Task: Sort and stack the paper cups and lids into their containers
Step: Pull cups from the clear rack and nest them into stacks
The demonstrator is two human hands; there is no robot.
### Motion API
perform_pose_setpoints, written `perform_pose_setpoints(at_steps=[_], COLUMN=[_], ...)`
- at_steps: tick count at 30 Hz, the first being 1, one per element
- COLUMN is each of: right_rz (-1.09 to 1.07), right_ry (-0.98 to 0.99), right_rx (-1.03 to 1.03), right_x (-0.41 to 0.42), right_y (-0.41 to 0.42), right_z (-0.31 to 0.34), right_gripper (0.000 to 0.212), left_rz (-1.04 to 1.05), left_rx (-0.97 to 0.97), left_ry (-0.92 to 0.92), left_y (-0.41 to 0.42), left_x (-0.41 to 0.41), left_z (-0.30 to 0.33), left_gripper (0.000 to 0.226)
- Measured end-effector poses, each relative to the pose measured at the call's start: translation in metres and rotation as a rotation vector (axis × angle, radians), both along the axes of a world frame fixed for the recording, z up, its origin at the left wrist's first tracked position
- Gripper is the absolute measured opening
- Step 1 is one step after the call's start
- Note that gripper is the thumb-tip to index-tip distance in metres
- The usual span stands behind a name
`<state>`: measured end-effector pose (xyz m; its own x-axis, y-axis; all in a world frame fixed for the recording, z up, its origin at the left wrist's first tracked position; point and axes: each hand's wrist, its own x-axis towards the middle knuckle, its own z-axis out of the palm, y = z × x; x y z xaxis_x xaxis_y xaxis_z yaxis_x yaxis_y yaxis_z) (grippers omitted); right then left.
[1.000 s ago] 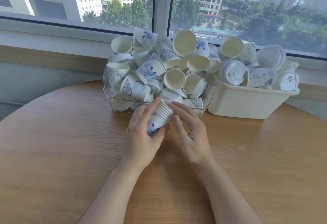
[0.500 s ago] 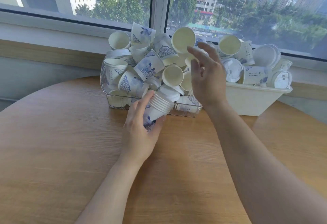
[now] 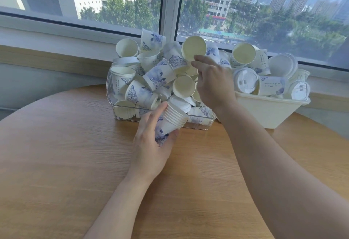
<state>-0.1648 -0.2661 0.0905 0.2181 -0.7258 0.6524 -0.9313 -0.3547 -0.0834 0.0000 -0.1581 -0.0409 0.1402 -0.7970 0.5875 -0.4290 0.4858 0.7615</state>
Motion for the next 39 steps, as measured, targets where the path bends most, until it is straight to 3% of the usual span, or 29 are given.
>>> perform_pose_setpoints(at_steps=[6, 16, 19, 25, 31, 39], right_rz=[0.007, -0.033, 0.028, 0.253, 0.338, 0.313], right_ry=[0.053, 0.138, 0.02, -0.423, -0.794, -0.906], right_rx=[0.048, 0.143, 0.062, -0.244, -0.041, 0.208], right_x=[-0.004, -0.002, -0.005, -0.011, -0.023, -0.033], right_y=[0.006, 0.003, 0.004, 0.034, 0.073, 0.096], right_z=[-0.004, -0.007, -0.009, -0.012, -0.029, -0.081], right_gripper=[0.044, 0.061, 0.057, 0.03, 0.015, 0.02], left_rz=[-0.011, -0.007, -0.007, -0.019, -0.028, -0.029], left_rx=[0.011, 0.01, 0.012, 0.037, 0.039, 0.042], left_ry=[-0.006, -0.017, -0.014, 0.01, 0.018, -0.006], left_y=[0.0, 0.002, 0.003, 0.004, 0.005, 0.005], left_x=[0.0, -0.002, -0.001, -0.002, -0.002, -0.002], left_z=[0.0, 0.002, 0.003, 0.004, 0.005, 0.001], left_gripper=[0.071, 0.072, 0.071, 0.071, 0.073, 0.077])
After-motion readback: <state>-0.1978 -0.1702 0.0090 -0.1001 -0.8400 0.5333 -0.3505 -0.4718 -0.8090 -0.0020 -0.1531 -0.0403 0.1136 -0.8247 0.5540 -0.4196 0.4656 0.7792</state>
